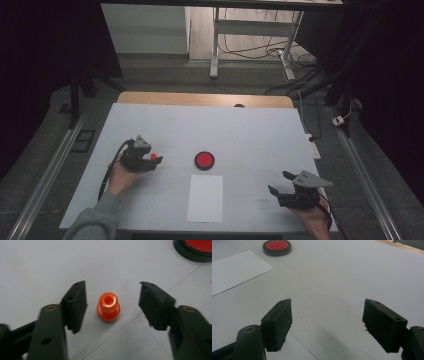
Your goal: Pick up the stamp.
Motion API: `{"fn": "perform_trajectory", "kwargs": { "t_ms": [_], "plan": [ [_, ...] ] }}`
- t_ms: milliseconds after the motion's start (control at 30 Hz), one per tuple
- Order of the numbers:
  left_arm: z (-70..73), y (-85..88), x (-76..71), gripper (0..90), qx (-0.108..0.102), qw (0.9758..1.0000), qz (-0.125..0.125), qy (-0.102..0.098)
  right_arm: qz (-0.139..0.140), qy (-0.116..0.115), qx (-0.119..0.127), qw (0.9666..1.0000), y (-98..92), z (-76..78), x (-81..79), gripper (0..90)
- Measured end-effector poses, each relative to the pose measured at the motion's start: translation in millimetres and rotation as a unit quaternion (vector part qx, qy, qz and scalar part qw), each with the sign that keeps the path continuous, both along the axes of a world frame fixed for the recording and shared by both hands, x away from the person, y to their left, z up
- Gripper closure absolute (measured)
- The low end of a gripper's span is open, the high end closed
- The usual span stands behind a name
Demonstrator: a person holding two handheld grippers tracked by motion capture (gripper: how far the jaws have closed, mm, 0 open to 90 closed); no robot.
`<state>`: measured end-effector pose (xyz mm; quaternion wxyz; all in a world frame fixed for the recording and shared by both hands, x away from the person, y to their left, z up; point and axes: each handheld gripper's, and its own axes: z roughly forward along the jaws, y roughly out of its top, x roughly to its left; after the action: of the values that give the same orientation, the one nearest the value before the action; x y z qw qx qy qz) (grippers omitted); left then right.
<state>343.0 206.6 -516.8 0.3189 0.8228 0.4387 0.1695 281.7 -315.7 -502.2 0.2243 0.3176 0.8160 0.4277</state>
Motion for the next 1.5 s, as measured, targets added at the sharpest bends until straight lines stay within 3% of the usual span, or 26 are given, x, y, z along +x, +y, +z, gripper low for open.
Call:
{"fn": "perform_trajectory", "kwargs": {
  "t_ms": [67,333,667,1233,1500],
  "plan": [
    [-1.2,0.9,0.8,46.6,-0.001,1.0000,-0.005,0.003,-0.001,0.001,-0.003,1.0000,-0.3,0.0,0.0,23.4],
    [-4.1,3.1,2.7,51.9,-0.002,1.0000,-0.003,0.009,-0.002,0.002,-0.002,1.0000,-0.9,-0.3,0.0,23.5],
    [-5.9,7.0,4.1,65.5,-0.013,0.9997,-0.010,0.018,-0.001,0.004,-0.005,1.0000,-1.0,-0.8,0.2,23.5],
    [-7.0,9.3,5.7,72.0,-0.017,0.9996,-0.012,0.018,-0.003,0.003,-0.006,1.0000,-1.2,-0.6,0.2,23.5],
    [-5.2,7.9,4.0,72.4,-0.009,0.9998,-0.016,0.006,-0.002,0.003,-0.006,1.0000,-1.1,-0.5,-0.1,23.5]
  ]
}}
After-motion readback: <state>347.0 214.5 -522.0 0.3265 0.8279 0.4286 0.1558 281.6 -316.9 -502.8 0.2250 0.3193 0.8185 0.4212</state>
